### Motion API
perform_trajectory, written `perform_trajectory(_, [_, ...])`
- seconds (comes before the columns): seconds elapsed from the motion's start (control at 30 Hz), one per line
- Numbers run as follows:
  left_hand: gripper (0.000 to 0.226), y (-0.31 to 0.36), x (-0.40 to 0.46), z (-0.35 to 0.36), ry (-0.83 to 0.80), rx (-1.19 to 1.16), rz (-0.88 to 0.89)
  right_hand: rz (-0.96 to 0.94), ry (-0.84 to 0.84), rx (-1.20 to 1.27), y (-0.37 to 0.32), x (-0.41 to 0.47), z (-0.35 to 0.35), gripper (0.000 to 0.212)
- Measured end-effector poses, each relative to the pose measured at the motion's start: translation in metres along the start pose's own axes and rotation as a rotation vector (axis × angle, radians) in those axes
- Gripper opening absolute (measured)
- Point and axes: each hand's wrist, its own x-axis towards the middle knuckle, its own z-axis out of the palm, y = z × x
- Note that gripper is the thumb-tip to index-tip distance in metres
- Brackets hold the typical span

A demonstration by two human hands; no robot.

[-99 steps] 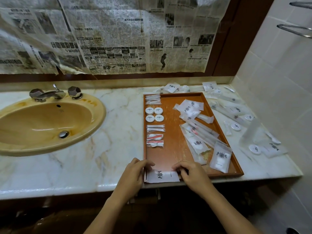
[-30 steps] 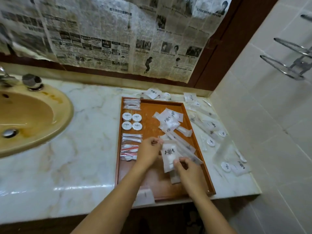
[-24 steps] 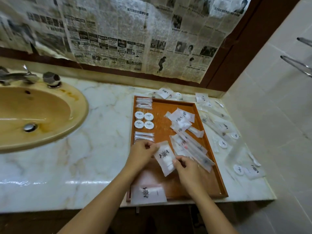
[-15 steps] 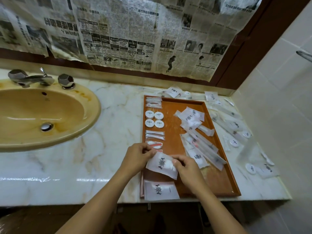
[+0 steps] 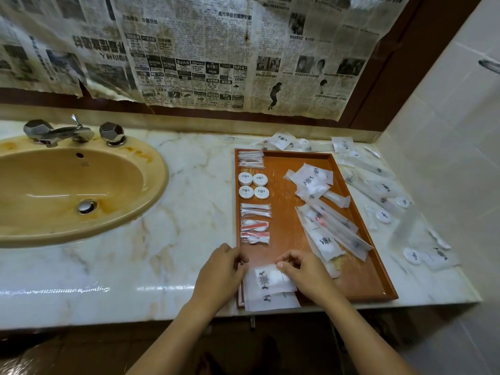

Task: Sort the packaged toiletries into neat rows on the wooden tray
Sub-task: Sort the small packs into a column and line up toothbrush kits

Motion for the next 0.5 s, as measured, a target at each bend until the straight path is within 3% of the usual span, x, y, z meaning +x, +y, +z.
perform_trajectory(0.5, [0.013, -0.009, -0.005, 0.012, 0.012, 0.086, 0.051, 0.006, 0.085, -0.102, 0.007, -0.004, 0.004, 0.01])
